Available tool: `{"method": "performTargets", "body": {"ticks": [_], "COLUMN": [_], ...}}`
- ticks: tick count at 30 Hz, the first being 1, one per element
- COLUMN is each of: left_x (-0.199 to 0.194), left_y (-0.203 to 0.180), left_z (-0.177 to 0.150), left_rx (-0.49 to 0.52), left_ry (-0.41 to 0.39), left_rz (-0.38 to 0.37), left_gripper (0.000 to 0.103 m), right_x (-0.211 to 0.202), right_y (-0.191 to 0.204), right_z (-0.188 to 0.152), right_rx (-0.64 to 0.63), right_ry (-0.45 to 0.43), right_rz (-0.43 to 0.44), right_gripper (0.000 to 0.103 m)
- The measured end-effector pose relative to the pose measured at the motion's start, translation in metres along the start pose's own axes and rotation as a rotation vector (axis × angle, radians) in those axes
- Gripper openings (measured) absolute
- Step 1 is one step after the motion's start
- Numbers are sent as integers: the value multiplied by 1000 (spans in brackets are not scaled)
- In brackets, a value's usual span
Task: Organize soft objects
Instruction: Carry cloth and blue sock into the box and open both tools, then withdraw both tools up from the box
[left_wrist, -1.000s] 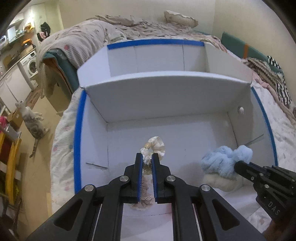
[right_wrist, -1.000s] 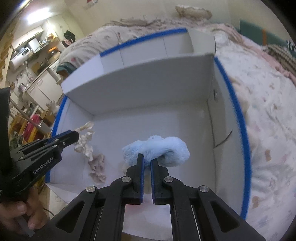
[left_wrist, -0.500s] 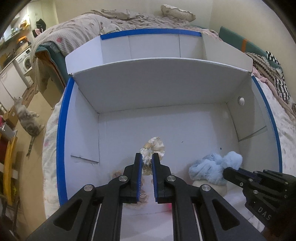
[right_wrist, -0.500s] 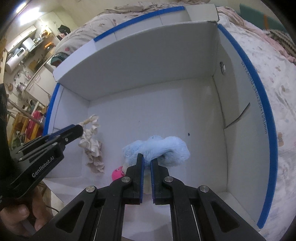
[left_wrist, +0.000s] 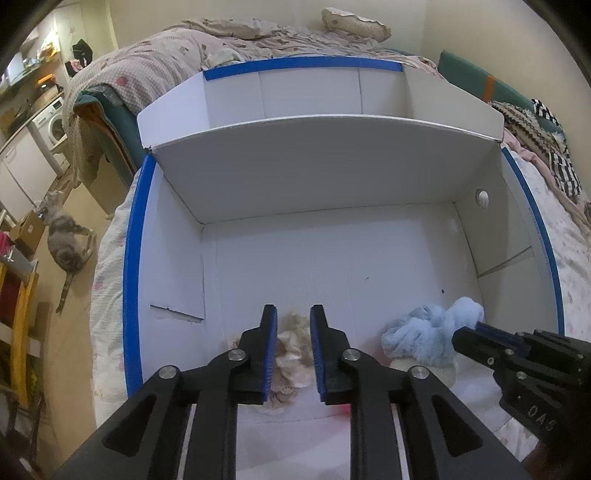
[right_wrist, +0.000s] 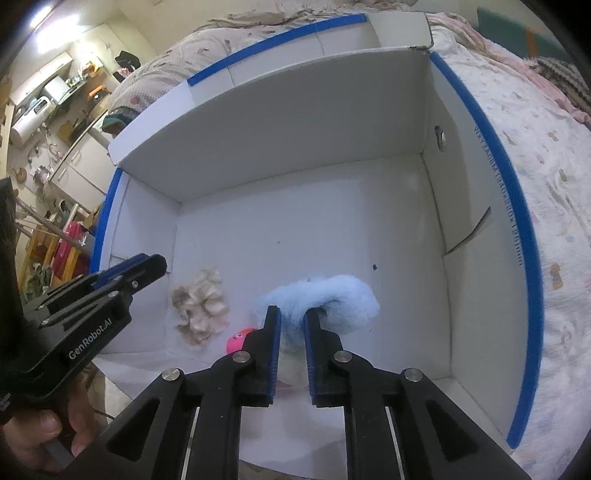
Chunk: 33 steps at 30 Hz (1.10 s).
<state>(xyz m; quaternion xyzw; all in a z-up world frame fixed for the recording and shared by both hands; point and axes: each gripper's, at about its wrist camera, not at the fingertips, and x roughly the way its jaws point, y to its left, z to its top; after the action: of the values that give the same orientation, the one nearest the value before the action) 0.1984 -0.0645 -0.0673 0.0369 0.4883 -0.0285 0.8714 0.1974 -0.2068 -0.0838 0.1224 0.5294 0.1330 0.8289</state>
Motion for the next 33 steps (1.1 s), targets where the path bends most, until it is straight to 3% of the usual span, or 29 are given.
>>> {"method": "performTargets", "body": {"ticks": [3,6,9,12,15,33], "left_x": [-3,-10,-18,-23,-24,-46], "left_y": [1,3,5,8,13,22], "left_z": [0,-1,-1,-1,-2,-12], "left_rx": [-6,-13,-16,-29,-57,-87], "left_ry": [-7,-31,-57,-71,-64,-92], "left_rz": [5,14,13,22,31,27], "left_gripper": [35,50,58,67,67,67], "right_x": [-4,-11,-20,-27,-31,-49], "right_y": [0,-1,-1,-2,-2,-5], "right_z": [1,1,2,3,3,-8], "right_rx": [7,16,28,38,43,50], "right_ry": [-13,-37,-79,-107,-130,-157], "right_rz": [3,11,21,23,21,-10], "right_gripper": [33,67,71,83,96,97]}}
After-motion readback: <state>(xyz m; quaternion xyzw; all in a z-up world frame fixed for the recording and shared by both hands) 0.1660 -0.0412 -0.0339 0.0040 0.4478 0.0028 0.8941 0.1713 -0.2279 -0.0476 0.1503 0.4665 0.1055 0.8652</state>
